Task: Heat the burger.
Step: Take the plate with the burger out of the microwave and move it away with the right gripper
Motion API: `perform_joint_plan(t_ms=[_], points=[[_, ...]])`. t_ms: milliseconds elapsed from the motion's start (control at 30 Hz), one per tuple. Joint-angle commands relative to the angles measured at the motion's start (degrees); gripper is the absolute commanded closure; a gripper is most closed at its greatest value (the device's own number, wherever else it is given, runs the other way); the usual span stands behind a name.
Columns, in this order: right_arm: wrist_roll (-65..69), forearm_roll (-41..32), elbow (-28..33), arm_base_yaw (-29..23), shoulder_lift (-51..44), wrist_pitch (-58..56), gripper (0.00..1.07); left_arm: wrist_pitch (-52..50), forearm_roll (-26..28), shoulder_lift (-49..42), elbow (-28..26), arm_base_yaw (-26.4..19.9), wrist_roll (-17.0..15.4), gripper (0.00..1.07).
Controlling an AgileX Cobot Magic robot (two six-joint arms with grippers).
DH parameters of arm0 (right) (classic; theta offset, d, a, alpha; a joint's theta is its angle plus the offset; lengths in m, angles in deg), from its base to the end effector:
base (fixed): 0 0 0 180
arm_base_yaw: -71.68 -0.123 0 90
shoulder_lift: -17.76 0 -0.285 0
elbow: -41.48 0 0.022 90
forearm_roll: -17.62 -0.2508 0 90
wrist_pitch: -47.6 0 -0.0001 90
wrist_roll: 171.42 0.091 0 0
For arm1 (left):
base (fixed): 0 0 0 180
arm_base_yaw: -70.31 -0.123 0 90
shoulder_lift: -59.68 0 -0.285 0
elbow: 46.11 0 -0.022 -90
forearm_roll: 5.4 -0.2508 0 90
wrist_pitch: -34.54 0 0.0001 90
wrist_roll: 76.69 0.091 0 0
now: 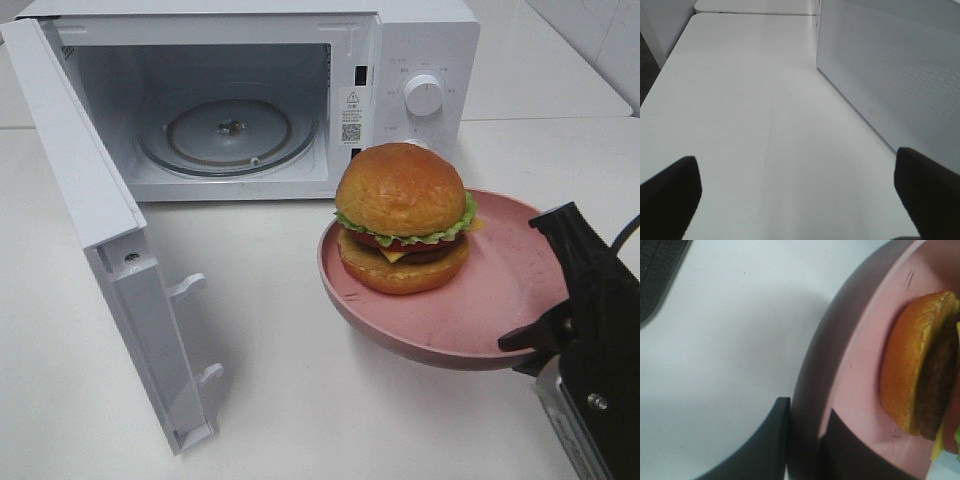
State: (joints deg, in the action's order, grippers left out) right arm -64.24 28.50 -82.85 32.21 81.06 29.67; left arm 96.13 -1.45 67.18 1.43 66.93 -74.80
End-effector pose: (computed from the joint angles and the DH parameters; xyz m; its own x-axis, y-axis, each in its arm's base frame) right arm 0.1303 0.1004 0.2093 0.5329 -0.8452 -0.0396 -0.6286 -0.3641 -0.6873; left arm -0.0081 -0.0060 0.2812 -0.4466 -0.0262 -0.8944 -0.0047 0.9996 -0.0270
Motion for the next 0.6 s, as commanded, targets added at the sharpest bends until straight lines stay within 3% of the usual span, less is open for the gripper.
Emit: perform_joint_plan(t_ms=[33,433,600], points=[[8.77,7.16,-0.23,-0.06,-3.95,-0.34,1.07,-0.23,-0.17,-0.46,0.06,0.00,-0.06,0.06],[36.33,27.33,-0.23,-0.06,-6.19,-9.68,1.07,-0.23,-0.17,-0.46,0.06,0.00,-0.06,0.06],[43.66,31.34,-0.23,-0.06,-6.19,-11.75,1.07,-0.23,-0.17,-0.46,0.06,0.00,-0.06,0.06]])
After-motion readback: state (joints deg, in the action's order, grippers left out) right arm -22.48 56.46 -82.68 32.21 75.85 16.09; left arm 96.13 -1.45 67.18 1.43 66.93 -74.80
